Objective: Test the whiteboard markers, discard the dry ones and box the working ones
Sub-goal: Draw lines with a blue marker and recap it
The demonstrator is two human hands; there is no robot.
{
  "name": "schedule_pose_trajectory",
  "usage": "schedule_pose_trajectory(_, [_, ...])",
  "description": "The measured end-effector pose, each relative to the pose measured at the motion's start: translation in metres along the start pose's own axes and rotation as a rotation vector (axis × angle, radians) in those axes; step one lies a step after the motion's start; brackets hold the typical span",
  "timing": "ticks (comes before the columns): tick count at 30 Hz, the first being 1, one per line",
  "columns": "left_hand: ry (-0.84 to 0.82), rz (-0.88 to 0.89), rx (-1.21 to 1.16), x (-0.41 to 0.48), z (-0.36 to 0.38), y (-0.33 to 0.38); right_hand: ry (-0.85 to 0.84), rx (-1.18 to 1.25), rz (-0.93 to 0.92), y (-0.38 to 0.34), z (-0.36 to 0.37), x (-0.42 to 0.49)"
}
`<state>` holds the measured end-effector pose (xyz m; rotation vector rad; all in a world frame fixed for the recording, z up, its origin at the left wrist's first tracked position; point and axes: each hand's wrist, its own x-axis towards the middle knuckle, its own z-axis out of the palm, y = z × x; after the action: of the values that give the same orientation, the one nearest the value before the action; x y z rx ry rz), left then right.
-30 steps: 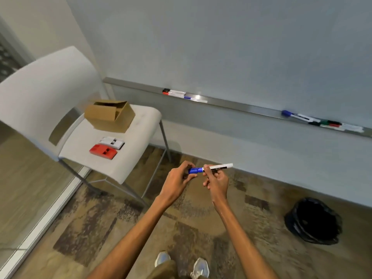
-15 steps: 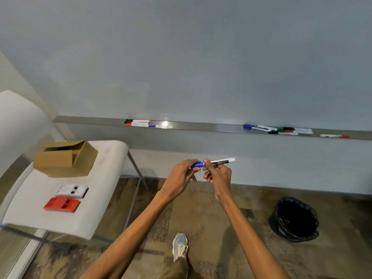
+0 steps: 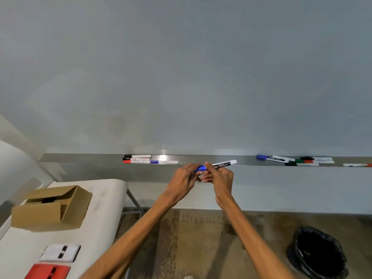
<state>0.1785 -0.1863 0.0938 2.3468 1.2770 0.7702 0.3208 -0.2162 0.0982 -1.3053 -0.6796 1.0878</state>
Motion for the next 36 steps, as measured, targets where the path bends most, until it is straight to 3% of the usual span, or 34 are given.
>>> schedule_pose_trajectory(4, [-0.017,0.036,0.041,0.017,-0.016,-0.026,-0.109,-0.054,0.054,0.004,0.012,0.024])
schedule_pose_trajectory(14, [0.014,-0.157,0.038,0.058,-0.044,-0.092,-0.237,-0.072,0.103,-0.002,0.033,0.102])
schedule_pose_trajectory(20, [0.040,-0.266,0.136,0.067,-0.058,-0.129,-0.411,-0.359,-0.017,0.019,0.060,0.134])
schedule_pose_trajectory(36, [-0.042,-0.371,0.259,0.070,-0.030,-0.246,-0.424,-0.706,-0.120,0.122,0.147,0.176])
